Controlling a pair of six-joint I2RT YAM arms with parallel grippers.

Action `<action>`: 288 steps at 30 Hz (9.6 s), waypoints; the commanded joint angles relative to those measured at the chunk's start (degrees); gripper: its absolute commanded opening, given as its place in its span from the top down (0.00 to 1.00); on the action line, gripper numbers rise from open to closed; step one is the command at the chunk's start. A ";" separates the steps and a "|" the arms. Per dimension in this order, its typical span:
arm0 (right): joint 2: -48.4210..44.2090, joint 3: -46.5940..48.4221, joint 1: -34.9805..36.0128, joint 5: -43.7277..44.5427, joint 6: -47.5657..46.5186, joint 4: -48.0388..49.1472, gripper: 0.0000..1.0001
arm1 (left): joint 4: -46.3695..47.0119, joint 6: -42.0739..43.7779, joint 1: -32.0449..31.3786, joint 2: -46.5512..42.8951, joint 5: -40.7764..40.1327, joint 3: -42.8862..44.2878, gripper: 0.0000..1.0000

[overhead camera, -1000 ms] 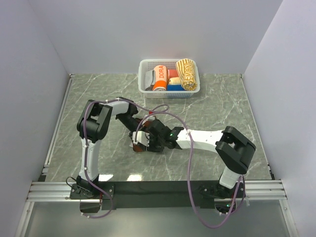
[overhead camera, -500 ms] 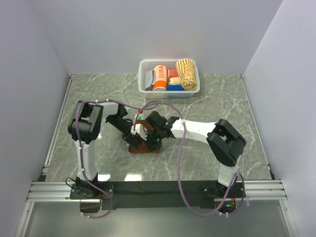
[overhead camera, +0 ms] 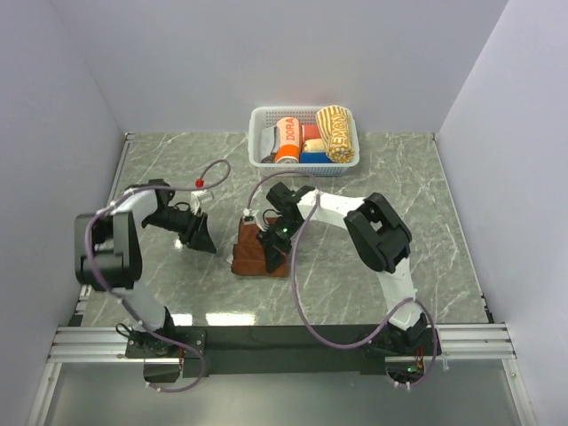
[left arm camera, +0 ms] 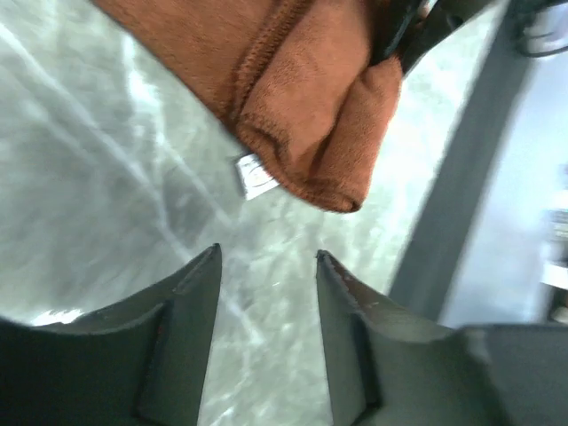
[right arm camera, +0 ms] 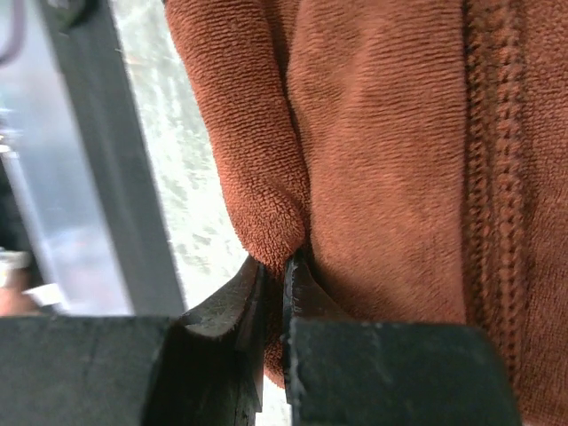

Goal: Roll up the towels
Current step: Roll the towel

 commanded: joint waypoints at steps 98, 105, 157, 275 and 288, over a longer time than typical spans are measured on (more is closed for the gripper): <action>-42.64 -26.17 5.65 37.03 -2.57 19.66 0.46 | -14.69 7.62 -30.80 34.60 -12.42 27.25 0.98; -33.92 -23.96 14.45 38.71 -8.48 24.77 0.46 | -14.60 7.44 -30.00 35.92 -12.51 28.57 0.96; 16.19 8.47 -1.37 -3.04 4.00 -11.26 1.00 | 26.78 6.56 -18.82 -33.94 -18.39 -19.22 0.36; 8.26 8.89 1.19 1.82 -15.51 -20.21 1.00 | -1.87 -2.31 2.16 8.79 3.15 14.60 0.55; 21.81 20.16 -4.44 -4.36 -12.79 -29.45 1.00 | 25.12 5.33 -22.86 -29.28 -21.72 -12.47 0.39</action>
